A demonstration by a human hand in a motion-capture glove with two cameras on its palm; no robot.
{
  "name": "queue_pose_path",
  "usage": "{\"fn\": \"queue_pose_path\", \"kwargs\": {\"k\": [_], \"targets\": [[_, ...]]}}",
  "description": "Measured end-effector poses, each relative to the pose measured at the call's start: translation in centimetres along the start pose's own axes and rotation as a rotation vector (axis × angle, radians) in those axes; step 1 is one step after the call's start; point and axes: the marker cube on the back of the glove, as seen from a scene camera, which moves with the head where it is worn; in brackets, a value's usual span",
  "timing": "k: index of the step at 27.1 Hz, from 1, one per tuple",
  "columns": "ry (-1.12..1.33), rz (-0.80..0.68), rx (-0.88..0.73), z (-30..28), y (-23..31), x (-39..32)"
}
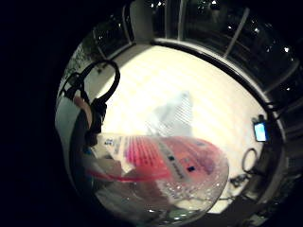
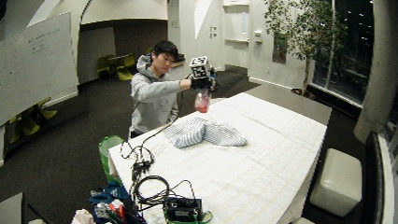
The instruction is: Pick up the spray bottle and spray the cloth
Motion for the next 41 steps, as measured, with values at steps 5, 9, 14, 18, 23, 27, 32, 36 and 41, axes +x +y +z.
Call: {"fn": "queue_pose_path", "kwargs": {"k": [5, 9, 14, 18, 23, 27, 32, 36, 41], "targets": [[-0.437, 0.016, 0.160, 3.2, -1.6, -3.0], [-0.702, 0.054, 0.212, 7.3, -2.1, -4.5], [-0.821, 0.081, 0.234, 13.4, -3.0, -5.6], [-0.811, 0.091, 0.219, 18.0, -4.1, -5.5], [-0.775, 0.120, 0.193, 22.8, -5.3, -4.3], [-0.721, 0.082, 0.044, 25.1, -4.2, -3.1], [-0.643, -0.021, -0.237, 25.8, -1.7, -2.4], [-0.595, 0.002, -0.131, 24.7, -3.1, -1.8], [-0.593, -0.049, -0.199, 20.4, 0.8, -0.5]]}}
